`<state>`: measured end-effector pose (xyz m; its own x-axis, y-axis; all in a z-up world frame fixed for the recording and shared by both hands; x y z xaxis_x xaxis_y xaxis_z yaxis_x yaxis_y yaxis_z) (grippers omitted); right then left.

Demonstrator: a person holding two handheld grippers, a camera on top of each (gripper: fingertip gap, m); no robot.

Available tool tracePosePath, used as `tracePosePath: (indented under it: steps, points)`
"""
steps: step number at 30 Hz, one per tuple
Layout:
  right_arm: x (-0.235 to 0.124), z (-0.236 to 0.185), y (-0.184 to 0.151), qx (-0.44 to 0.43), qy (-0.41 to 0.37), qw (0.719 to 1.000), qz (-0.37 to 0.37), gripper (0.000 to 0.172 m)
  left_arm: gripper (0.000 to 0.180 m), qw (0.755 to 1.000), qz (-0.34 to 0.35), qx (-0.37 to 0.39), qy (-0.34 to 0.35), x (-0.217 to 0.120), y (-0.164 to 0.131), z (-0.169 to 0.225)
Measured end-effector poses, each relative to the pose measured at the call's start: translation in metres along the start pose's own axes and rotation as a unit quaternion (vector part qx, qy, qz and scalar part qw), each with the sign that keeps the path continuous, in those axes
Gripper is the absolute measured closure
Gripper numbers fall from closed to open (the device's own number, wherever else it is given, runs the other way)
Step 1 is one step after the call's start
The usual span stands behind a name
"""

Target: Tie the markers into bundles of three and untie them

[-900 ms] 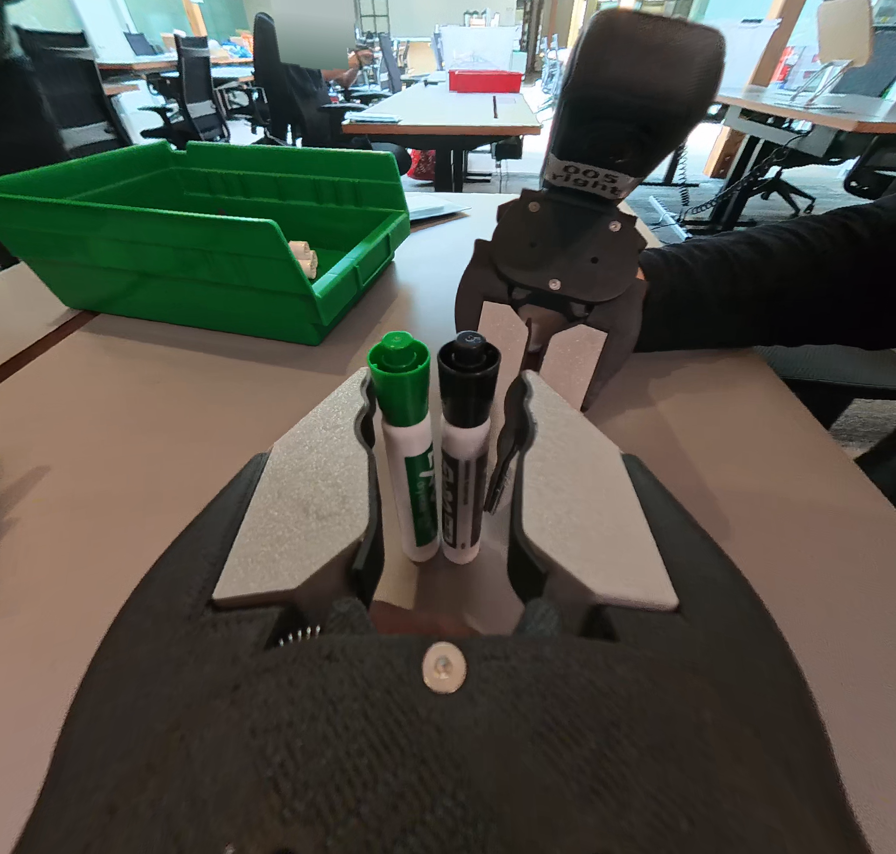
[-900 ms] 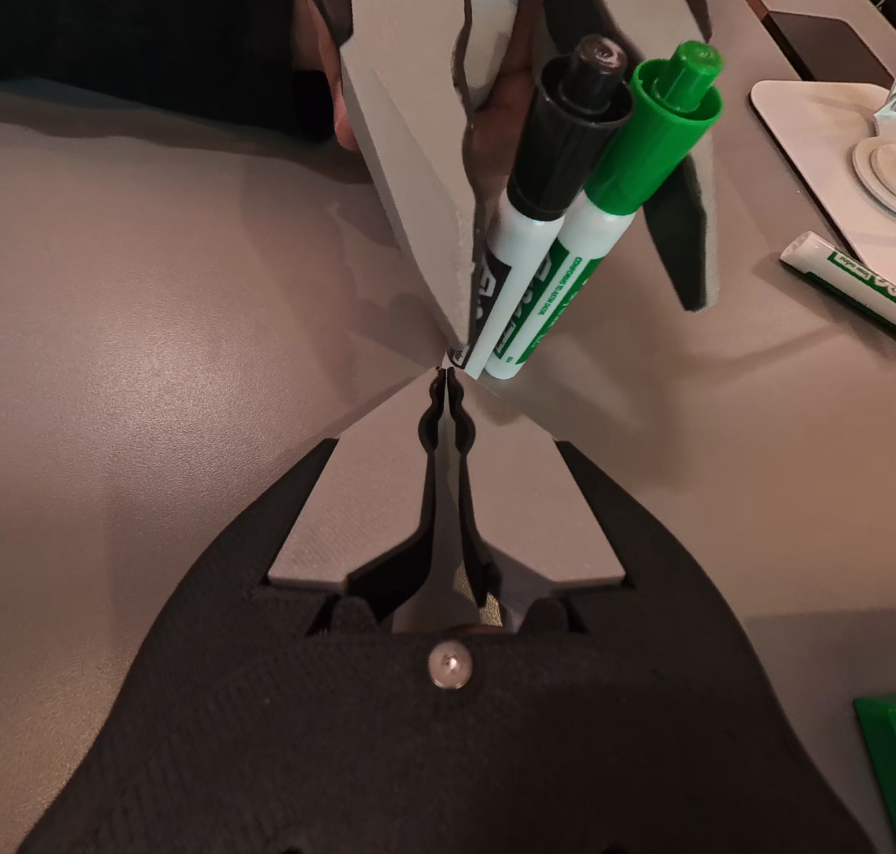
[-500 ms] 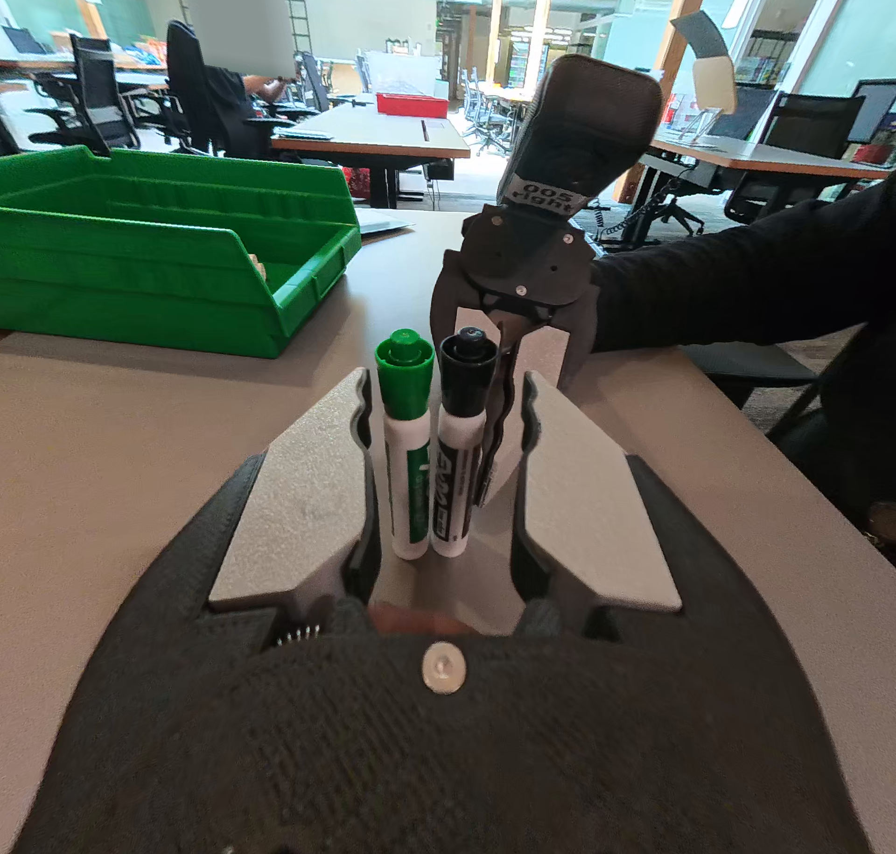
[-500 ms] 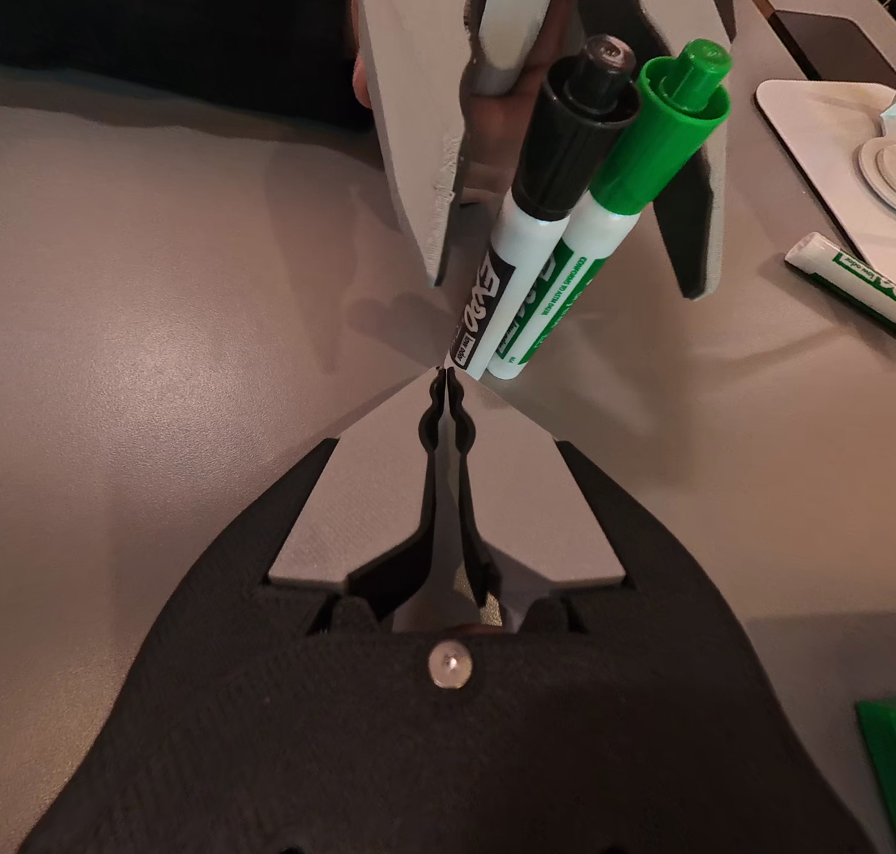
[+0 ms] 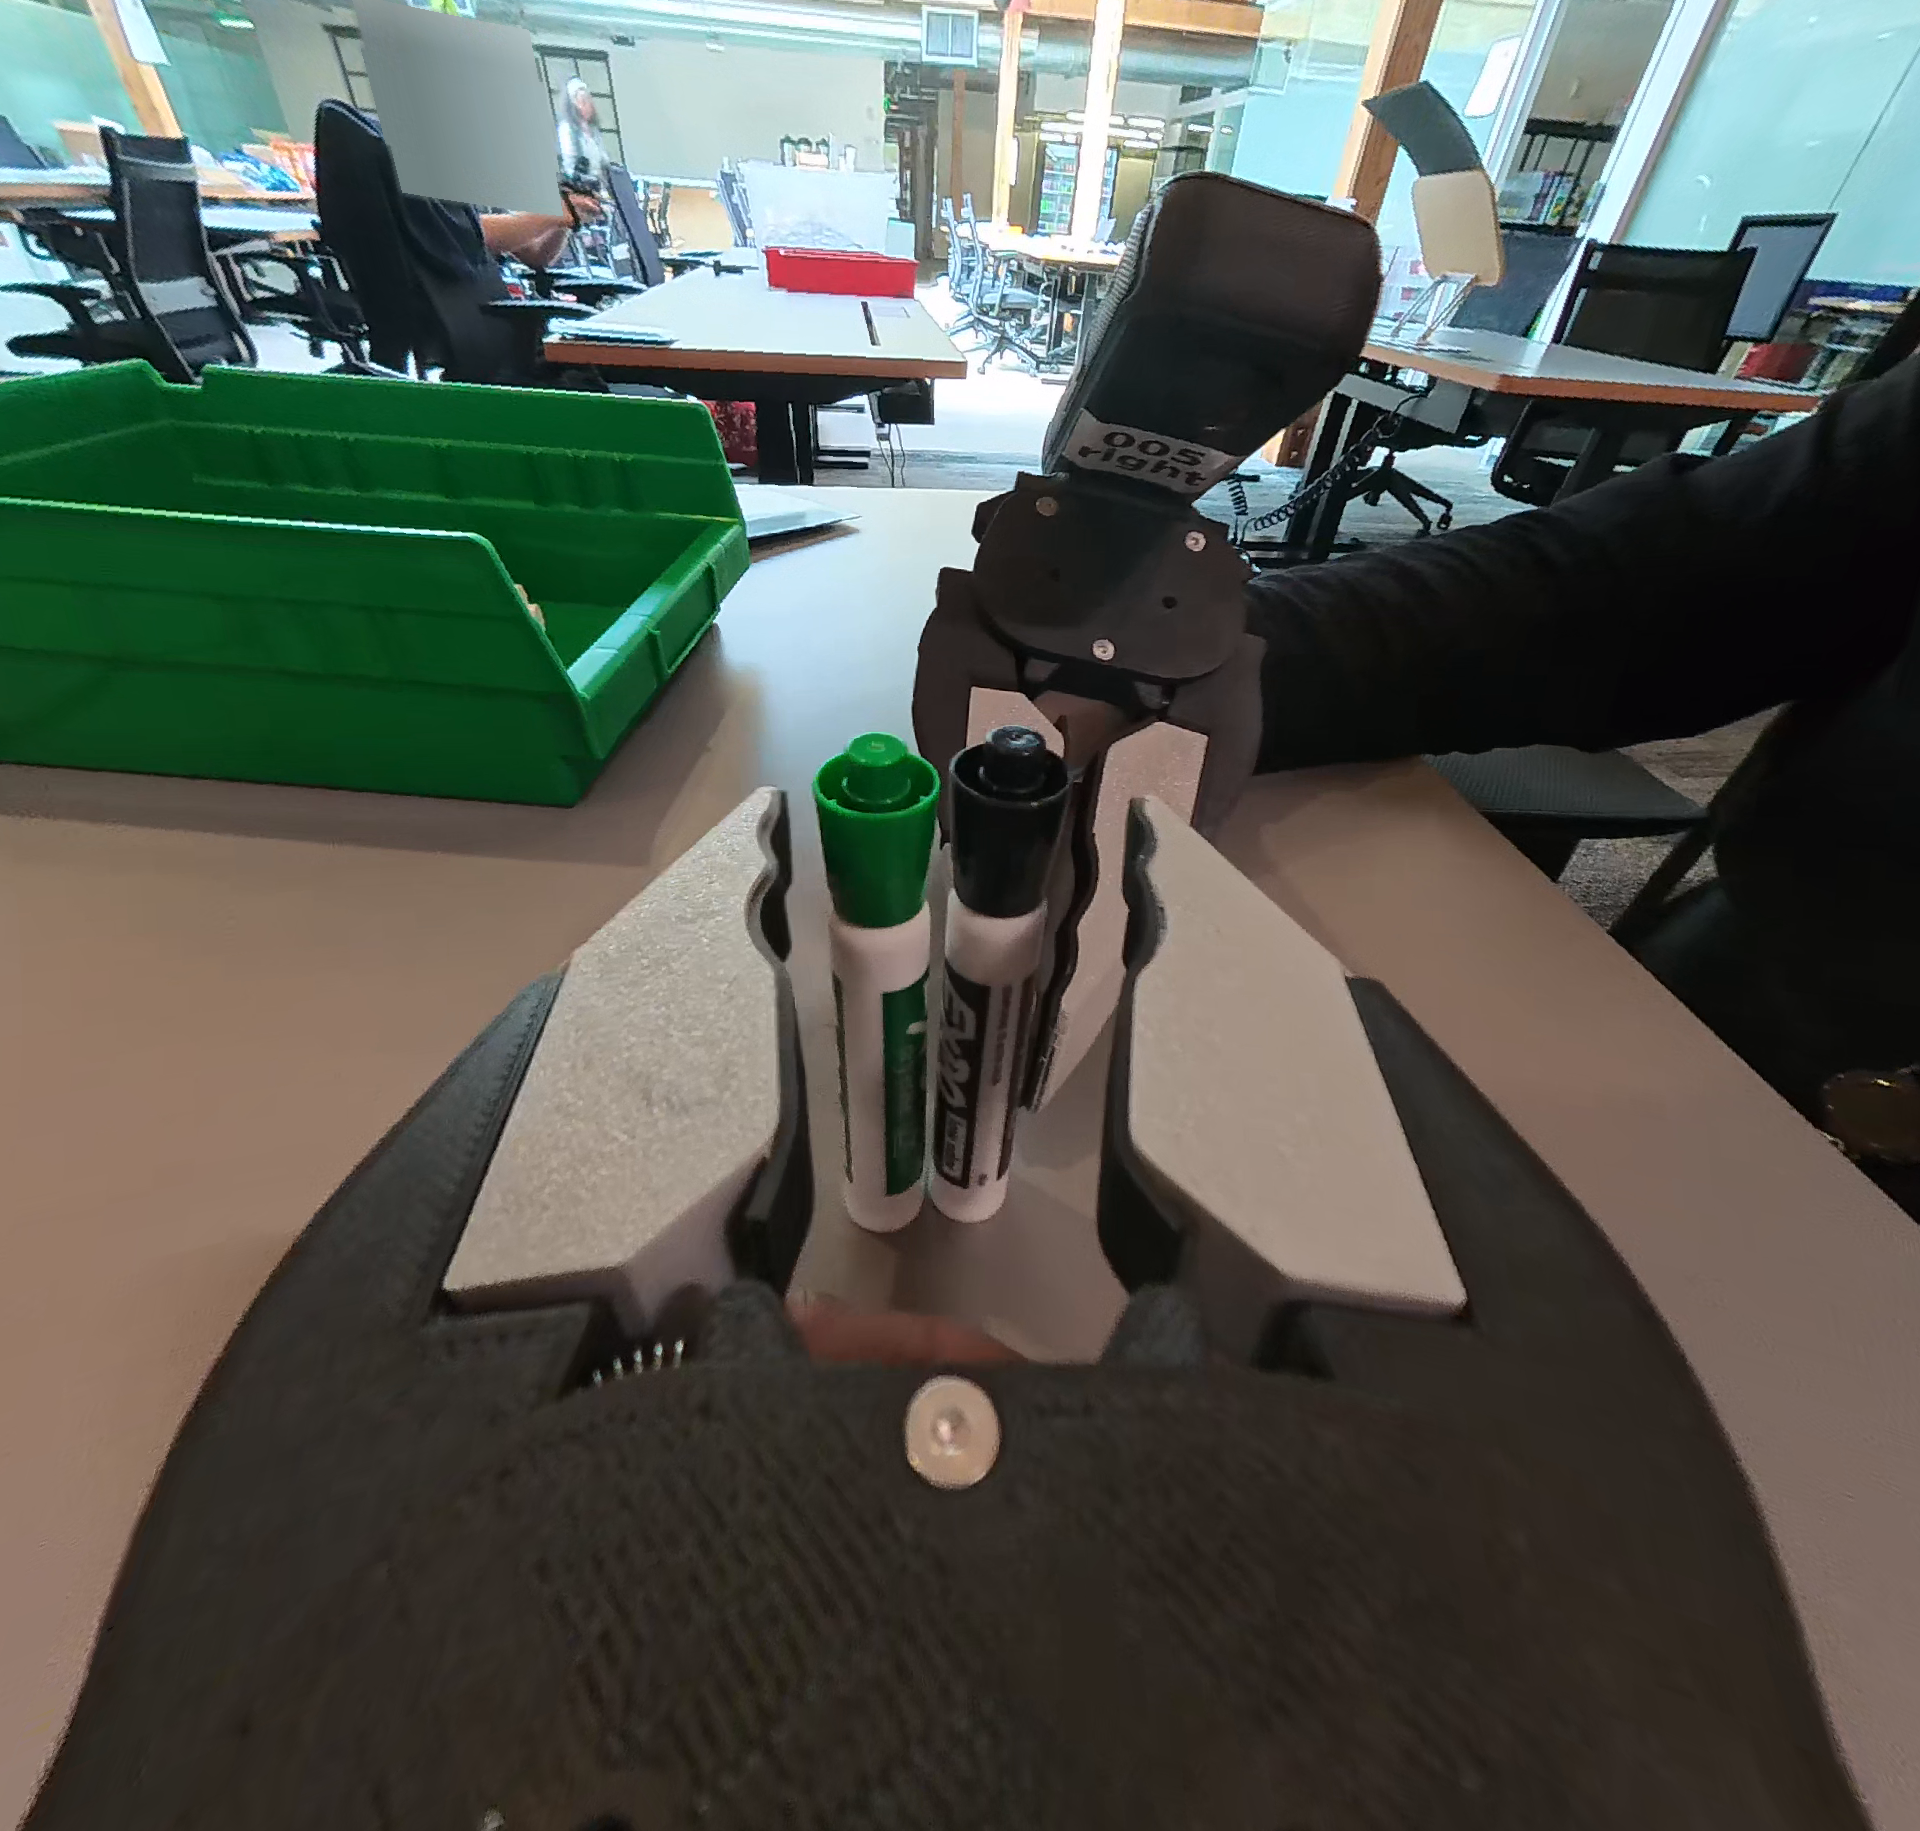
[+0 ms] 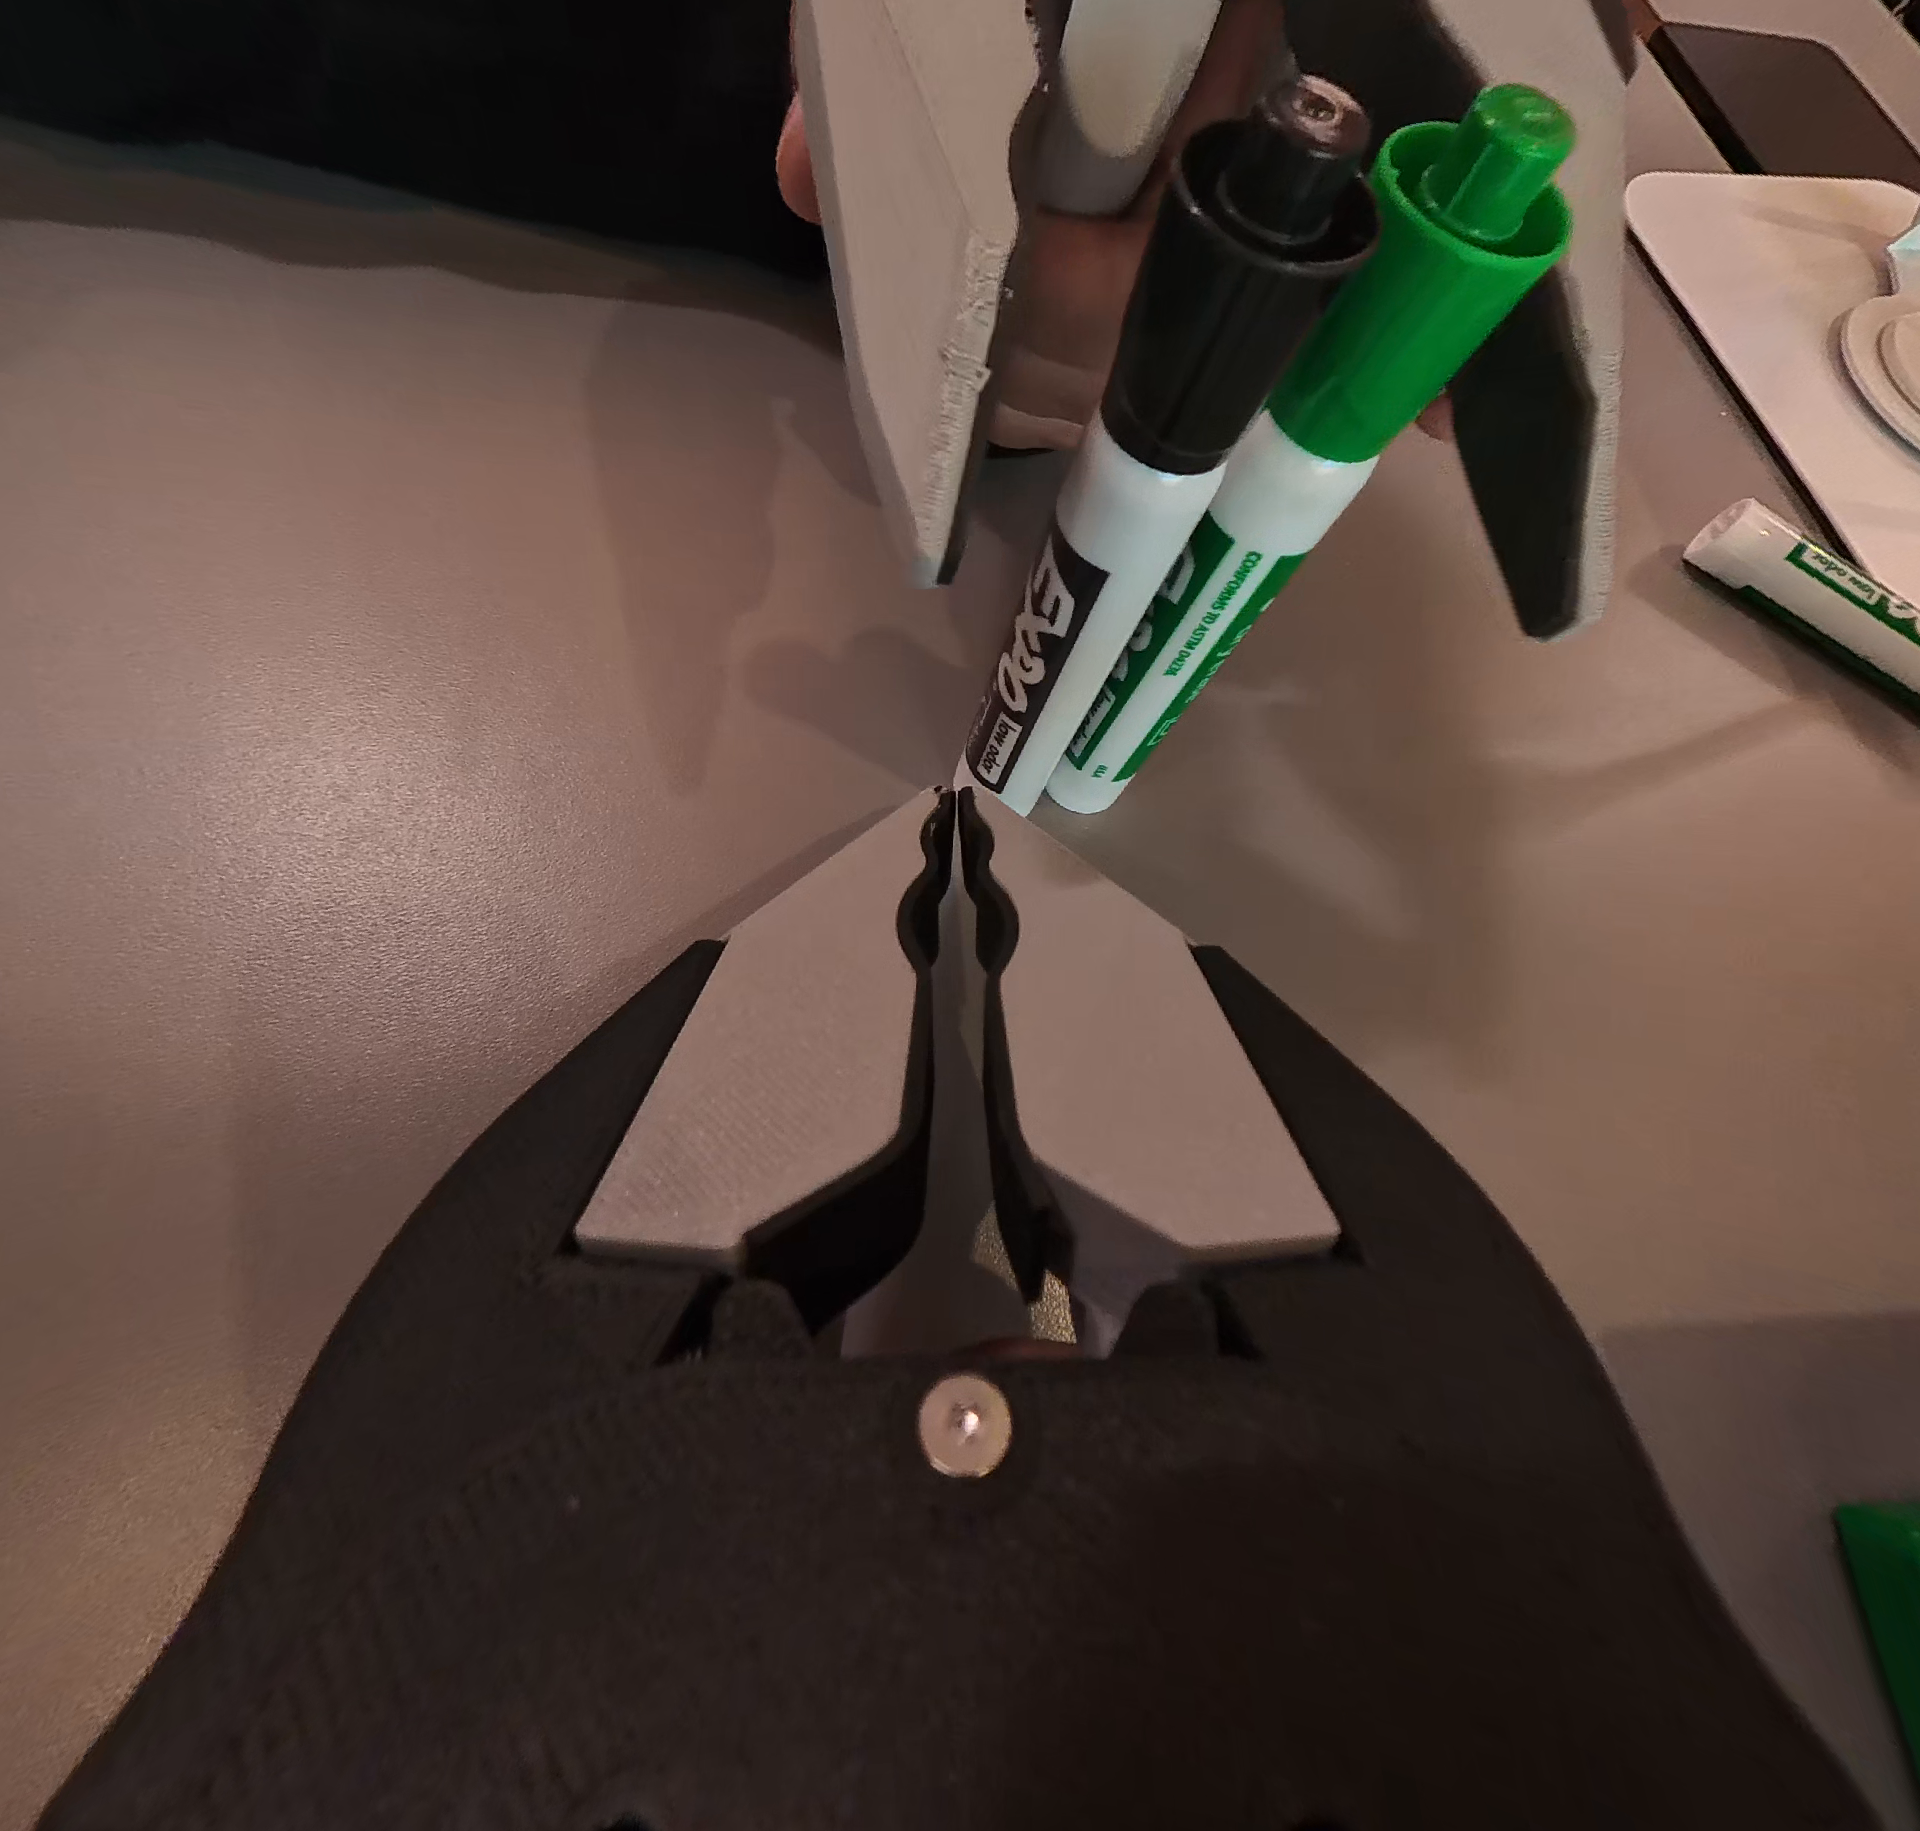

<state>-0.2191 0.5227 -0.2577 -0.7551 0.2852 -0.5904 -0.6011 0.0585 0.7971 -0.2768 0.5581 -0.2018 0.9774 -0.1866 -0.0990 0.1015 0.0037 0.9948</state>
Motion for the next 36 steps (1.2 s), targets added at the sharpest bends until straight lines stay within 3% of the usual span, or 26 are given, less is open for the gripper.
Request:
tracePosePath:
  steps: [15, 36]
  points:
    - [0.0005, -0.0008, -0.0003, -0.004, -0.001, 1.0, -0.002, 0.172, 0.116, 1.0, -0.005, 0.008, 0.016, 0.0059, -0.0004, 0.0008]
    - [0.0008, -0.0015, -0.0004, -0.006, -0.001, 1.0, -0.004, 0.172, 0.128, 1.0, 0.002, 0.013, 0.021, 0.0043, 0.0003, 0.0015]
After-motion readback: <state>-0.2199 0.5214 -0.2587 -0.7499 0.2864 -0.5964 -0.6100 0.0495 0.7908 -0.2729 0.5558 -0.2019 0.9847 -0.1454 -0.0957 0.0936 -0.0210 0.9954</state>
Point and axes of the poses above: each gripper's, where its closed fingertips meet, x out along the fingers, y out of its top, z = x × y across the jaws, the point moved 5 cm from there along -x, back along the fingers, and after that the axes turned 2 degrees about x, right-handed, at the moved point
